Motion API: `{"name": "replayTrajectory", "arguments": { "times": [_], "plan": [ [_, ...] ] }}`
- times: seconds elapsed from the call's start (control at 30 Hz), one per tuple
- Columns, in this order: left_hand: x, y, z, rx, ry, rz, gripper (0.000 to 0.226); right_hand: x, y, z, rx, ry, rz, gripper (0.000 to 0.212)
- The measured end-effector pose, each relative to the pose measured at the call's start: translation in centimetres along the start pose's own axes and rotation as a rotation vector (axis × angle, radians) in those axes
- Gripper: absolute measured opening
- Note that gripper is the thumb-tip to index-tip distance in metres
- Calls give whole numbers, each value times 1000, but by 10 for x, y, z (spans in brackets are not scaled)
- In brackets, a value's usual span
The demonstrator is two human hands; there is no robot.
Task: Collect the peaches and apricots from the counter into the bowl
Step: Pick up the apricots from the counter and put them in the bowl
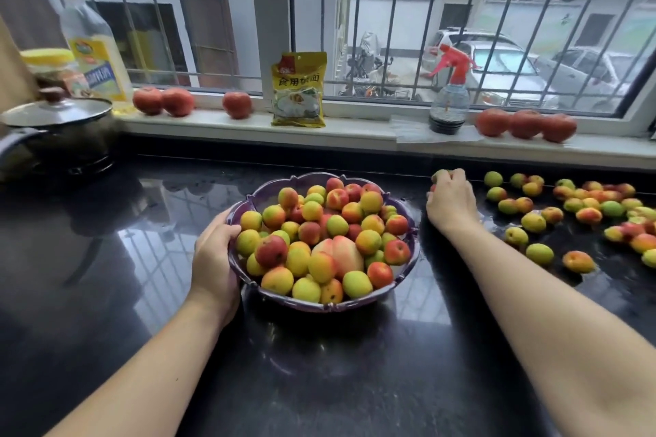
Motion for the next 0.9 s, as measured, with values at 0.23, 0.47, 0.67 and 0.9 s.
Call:
{"name": "replayTrajectory", "arguments": {
  "times": [0.23, 0.47, 0.67, 0.9],
  "plan": [
    [4, 6, -5, -7, -40, 20, 36, -96, 90, 53, -99, -832, -6, 16],
    [6, 10, -5, -2, -184, 63, 31, -101, 143, 150, -409, -557, 267, 24],
    [8, 10, -6, -7, -222, 93, 25, -90, 144, 175, -453, -494, 307, 22],
    [9, 11, -5, -4, -243, 38, 35, -125, 130, 55, -68, -518, 0, 17]
  ]
}}
Point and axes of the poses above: each hand's wrist, its own y-axis away from the middle knuckle, its own x-axis out of the palm, z = x × y, the point moved 8 cm from there along -y, towards the middle knuckle, and after that the axes turned 3 degrees about -x, right-handed, at the moved point
